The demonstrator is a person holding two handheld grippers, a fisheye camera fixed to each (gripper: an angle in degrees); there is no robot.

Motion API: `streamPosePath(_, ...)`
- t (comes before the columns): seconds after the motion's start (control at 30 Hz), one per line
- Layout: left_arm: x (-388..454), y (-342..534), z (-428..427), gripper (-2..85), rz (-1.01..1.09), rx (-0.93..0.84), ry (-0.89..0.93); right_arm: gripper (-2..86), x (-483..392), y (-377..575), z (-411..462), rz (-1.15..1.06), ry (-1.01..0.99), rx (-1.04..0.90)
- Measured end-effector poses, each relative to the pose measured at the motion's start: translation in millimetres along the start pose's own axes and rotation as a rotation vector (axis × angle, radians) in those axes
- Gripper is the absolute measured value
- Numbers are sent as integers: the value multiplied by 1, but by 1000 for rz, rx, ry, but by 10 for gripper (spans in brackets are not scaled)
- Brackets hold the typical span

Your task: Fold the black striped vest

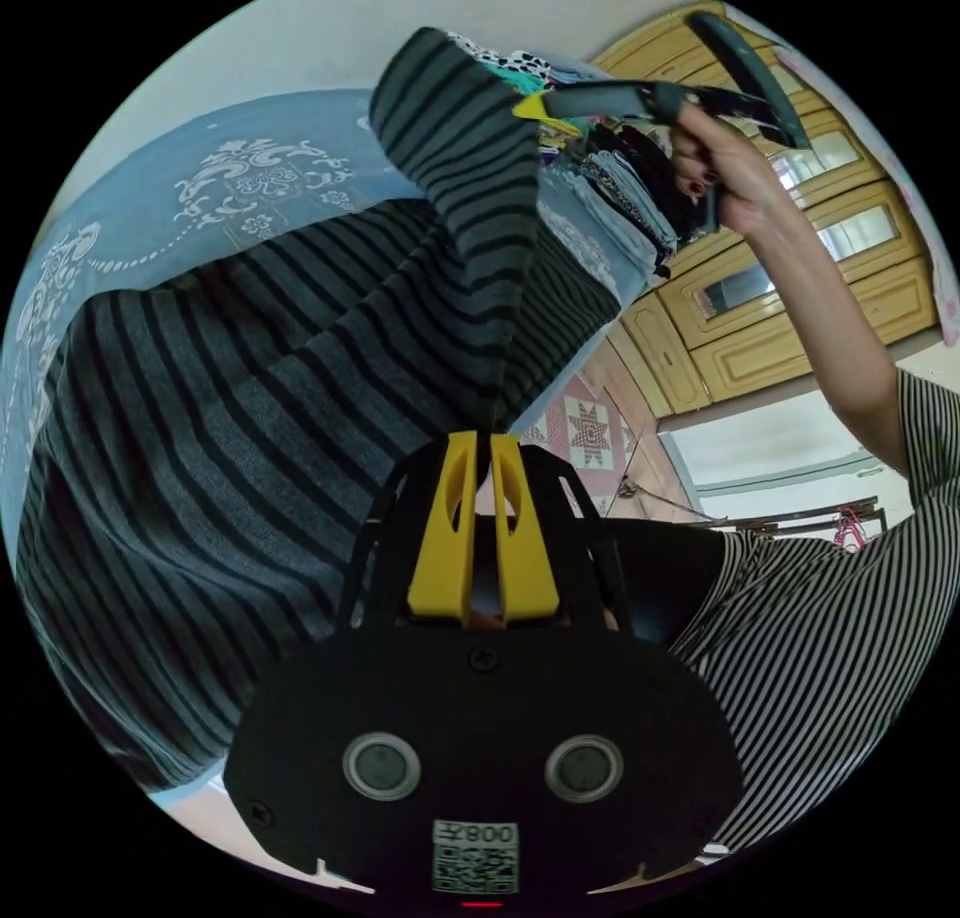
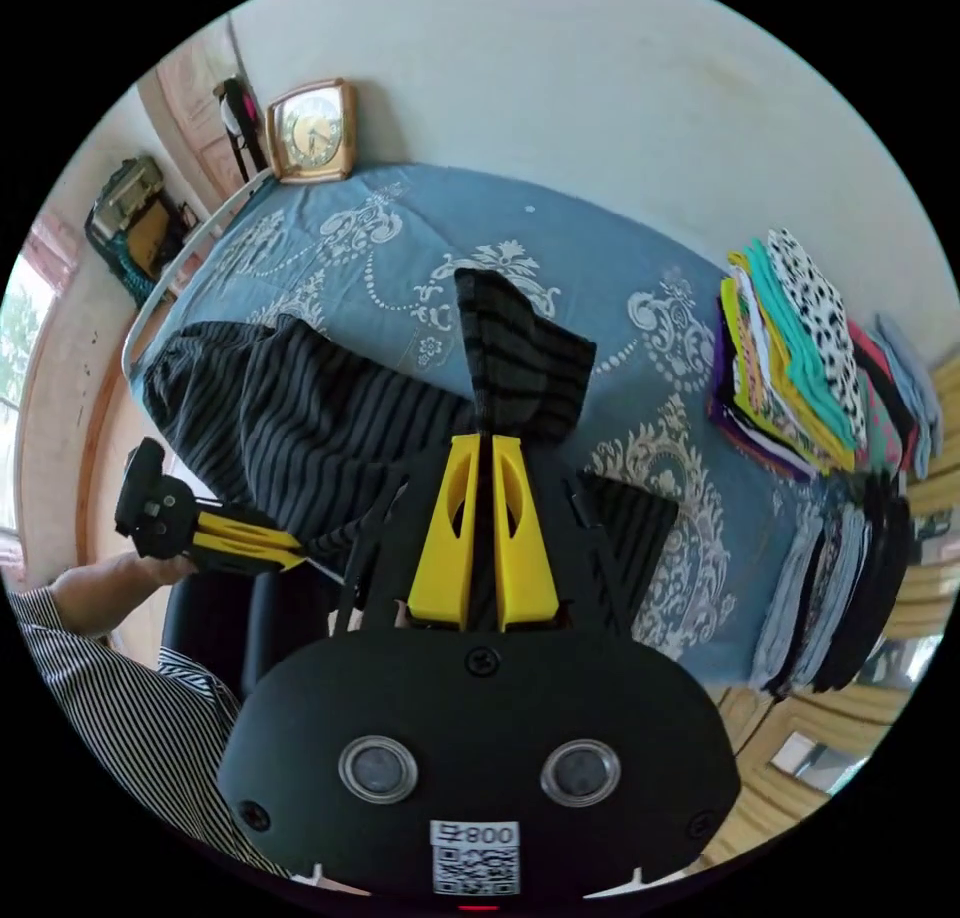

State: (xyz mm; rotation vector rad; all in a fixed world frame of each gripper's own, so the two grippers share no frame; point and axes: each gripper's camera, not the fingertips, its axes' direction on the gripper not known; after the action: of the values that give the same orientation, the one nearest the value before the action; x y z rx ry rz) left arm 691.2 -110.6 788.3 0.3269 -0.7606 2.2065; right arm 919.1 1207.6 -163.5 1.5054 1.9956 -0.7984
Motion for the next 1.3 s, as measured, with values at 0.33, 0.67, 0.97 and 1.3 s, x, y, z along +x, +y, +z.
streamPosePath(0.33, 45, -28, 98, 25, 33, -113, -154, 19, 37, 212, 62, 292, -110, 52)
streamPosePath(0.67, 71, -62, 193, 25, -10, -186, -271, 19, 49, 381, 179, 511, -235, 8)
streamPosePath(0.97, 83, -92, 260, 19, -76, -196, -332, 16, 32, 472, 259, 509, -233, -59)
streamPosePath(1.3, 82, -132, 315, 18, -95, -196, -309, 2, 27, 600, 369, 654, -388, -91)
